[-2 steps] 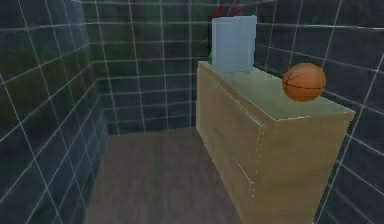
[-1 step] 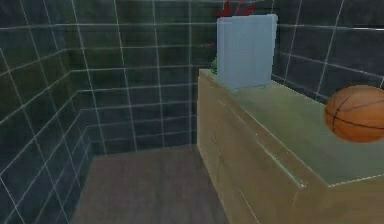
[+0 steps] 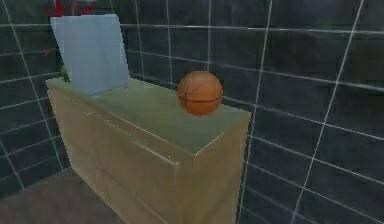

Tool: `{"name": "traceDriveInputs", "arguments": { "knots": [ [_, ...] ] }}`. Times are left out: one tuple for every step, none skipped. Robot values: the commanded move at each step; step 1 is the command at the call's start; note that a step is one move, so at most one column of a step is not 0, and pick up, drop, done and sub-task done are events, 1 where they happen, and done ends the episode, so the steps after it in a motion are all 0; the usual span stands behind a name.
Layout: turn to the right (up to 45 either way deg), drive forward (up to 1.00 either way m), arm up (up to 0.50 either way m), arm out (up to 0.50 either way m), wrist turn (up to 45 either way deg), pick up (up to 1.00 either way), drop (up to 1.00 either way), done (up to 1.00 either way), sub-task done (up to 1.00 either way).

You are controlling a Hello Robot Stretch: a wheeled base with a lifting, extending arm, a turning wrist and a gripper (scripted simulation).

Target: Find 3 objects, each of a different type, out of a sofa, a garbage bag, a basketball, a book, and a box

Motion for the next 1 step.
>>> {"name": "traceDriveInputs", "arguments": {
  "knots": [
    [0.0,0.0,0.0,0.0,0.0,0.0,0.0,1.0,0.0]
  ]
}}
